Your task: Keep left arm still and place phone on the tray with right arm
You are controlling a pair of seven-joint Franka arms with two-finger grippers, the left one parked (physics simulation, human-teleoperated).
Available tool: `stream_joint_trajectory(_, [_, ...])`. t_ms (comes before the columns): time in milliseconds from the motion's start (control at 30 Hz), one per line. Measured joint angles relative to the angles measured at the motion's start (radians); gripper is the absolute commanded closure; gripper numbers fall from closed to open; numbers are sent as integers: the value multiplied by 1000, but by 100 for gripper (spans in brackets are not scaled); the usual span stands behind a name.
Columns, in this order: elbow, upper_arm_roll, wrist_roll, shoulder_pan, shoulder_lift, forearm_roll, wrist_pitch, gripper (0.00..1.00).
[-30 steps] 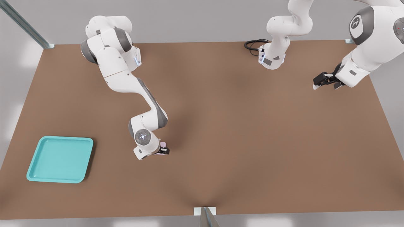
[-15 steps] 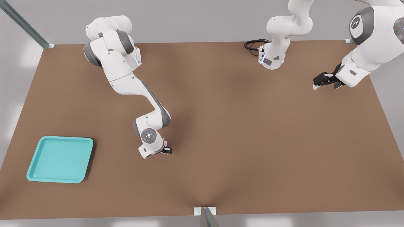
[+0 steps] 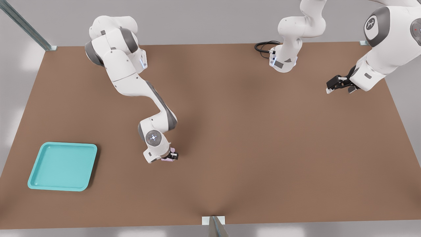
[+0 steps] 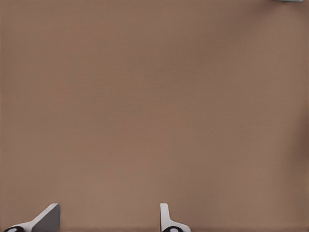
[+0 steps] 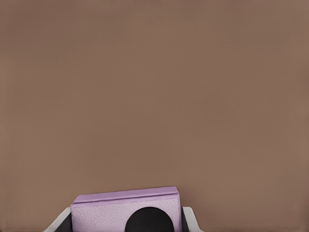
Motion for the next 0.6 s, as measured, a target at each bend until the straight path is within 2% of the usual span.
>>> stream_joint_trajectory(200, [-47,-1,-24,-103,-130,1,-68,18])
stream_joint_trajectory(400, [-166,-1,-163,-422,-290,4,-133,18])
stream_joint_trajectory(600, [-166,9,-379,-660,-293,8,-192,21])
